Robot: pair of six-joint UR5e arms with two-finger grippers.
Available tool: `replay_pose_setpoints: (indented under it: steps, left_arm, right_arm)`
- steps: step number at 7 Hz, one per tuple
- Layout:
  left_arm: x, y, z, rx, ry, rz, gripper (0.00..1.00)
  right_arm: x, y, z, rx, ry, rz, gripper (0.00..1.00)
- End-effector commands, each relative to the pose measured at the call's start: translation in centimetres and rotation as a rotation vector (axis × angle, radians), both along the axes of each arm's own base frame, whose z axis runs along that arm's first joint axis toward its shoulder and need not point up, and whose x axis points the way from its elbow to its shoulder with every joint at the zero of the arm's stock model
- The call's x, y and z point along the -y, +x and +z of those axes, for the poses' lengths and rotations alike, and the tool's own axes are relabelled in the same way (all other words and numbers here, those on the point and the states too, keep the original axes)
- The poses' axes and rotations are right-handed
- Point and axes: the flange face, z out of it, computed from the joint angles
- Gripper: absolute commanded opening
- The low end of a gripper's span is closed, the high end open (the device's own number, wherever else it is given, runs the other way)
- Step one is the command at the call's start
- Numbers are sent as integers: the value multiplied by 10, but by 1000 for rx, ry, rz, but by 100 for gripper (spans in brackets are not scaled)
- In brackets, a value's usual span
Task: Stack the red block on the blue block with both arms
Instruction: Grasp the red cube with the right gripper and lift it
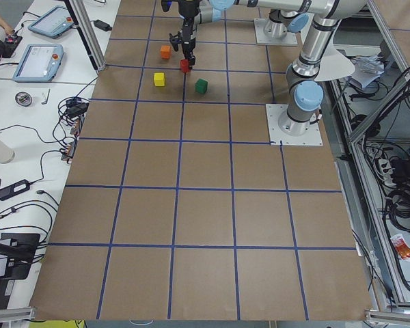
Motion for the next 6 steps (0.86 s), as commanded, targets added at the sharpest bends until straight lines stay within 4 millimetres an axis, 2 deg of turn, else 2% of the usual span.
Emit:
replay_pose_setpoints:
  steps: [1,2,3,5,6]
  left_arm:
    - [0,0,-1,1,2,0,100]
    - [0,0,-1,0,2,0,100]
    - [0,0,-1,1,2,0,100]
    - [0,0,-1,1,2,0,100]
    - [0,0,-1,0,2,0,100]
  right_arm:
    - [1,-2,7,0,-6,-4,0]
    - [2,-10,35,8,-36,-16,0]
    - [-4,-26,65,-7,-9,-36,0]
    - [-8,-103,122,-33,59,-160,0]
    - [-10,-144,140,-43,85,-218,0]
